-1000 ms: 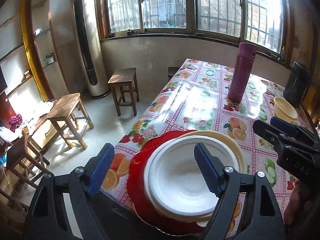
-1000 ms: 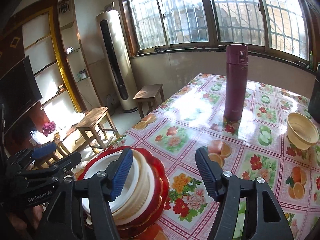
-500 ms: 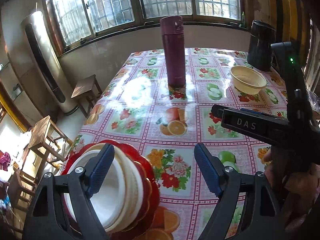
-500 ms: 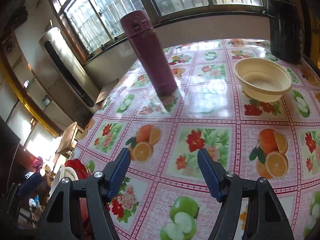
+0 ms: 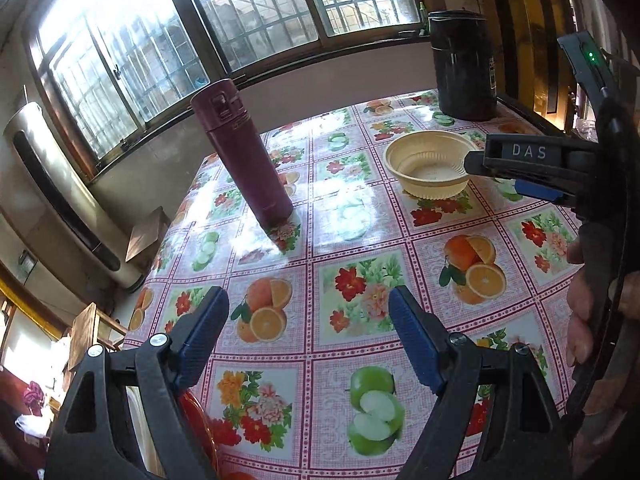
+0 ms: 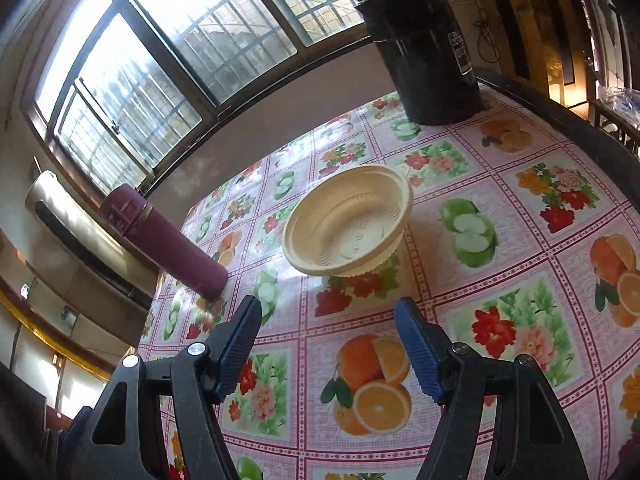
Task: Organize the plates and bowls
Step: 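Move the left gripper toward the beige bowl beside the black canister, then grasp the rim of the beige plastic bowl with the left gripper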
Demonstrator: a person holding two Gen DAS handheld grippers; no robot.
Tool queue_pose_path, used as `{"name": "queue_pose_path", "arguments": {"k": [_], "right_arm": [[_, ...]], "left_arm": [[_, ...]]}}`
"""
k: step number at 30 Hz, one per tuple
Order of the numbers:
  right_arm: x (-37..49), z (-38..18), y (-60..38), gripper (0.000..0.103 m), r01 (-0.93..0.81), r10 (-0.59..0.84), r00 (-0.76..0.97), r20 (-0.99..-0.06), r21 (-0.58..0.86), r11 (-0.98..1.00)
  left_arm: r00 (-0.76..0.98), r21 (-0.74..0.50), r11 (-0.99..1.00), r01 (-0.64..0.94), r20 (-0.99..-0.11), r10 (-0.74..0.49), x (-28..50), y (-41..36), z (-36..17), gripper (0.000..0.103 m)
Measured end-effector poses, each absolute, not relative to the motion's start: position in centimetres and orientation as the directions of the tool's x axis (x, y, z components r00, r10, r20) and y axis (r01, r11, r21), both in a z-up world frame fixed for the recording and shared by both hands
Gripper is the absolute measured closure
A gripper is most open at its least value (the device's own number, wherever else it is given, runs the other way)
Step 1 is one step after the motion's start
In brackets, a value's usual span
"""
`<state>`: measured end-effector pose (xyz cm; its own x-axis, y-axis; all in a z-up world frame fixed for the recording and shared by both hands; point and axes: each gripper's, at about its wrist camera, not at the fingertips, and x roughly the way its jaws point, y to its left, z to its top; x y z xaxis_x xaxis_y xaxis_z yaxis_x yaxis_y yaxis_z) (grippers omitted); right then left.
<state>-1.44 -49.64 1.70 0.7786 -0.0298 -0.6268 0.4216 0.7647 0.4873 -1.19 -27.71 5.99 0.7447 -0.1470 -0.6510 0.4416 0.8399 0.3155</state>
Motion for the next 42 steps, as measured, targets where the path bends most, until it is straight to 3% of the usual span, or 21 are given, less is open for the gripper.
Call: {"name": "queue_pose_path", "arguments": {"k": [42], "right_arm": [[-0.8, 1.1, -53.4, 0.032, 0.454, -0.100, 0.777, -0.622, 0.444, 0.772]], "left_arm": [[0.711, 0.286, 0.820, 0.496, -0.675, -0.196, 2.9, -31.8, 6.1, 0.020]]}}
